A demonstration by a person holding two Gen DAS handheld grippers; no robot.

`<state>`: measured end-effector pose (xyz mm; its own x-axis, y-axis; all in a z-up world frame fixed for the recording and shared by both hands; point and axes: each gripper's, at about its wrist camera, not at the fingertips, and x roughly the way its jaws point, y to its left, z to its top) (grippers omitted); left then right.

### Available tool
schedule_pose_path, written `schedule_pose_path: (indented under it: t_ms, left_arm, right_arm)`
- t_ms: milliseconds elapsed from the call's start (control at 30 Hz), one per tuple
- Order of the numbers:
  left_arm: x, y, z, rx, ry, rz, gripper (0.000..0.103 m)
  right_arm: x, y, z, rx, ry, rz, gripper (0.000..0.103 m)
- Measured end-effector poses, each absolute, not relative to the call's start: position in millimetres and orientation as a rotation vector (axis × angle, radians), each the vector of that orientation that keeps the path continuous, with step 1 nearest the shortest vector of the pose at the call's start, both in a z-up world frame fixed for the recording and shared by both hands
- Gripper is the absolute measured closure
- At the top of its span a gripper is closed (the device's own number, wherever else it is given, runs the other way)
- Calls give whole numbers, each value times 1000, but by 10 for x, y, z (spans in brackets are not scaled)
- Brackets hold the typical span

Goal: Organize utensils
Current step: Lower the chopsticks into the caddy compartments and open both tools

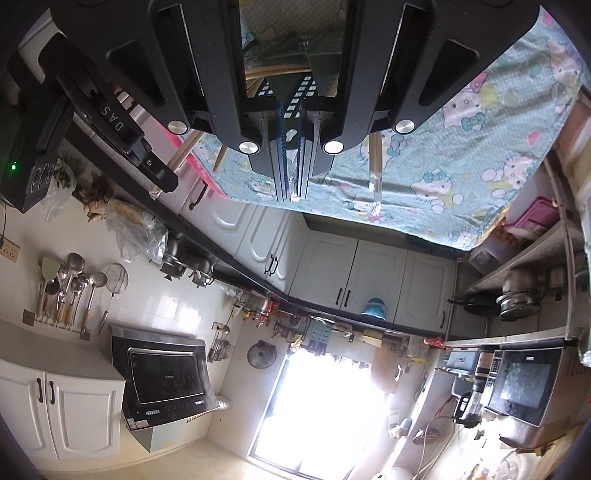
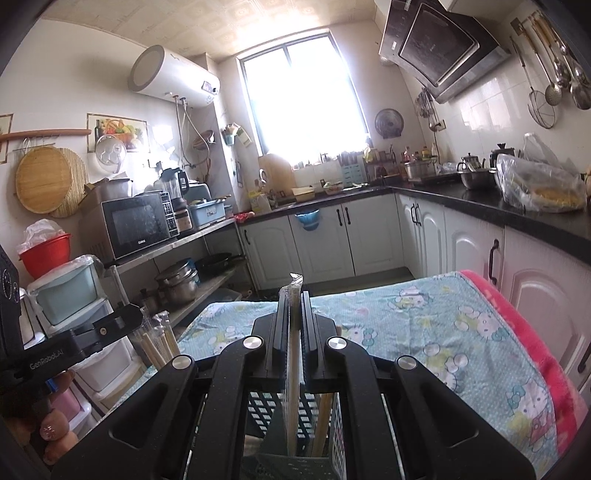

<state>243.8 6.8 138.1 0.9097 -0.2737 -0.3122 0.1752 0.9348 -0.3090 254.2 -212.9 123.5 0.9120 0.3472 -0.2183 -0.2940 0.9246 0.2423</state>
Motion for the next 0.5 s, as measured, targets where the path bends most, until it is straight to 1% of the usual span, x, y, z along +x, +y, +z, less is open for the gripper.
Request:
schedule_pose_path:
  t_ms: [500]
  left_arm:
    - [2380,152,1214,-315,400,-225,100]
  right_arm:
    - [2456,-2201,1073,224,315,320,95]
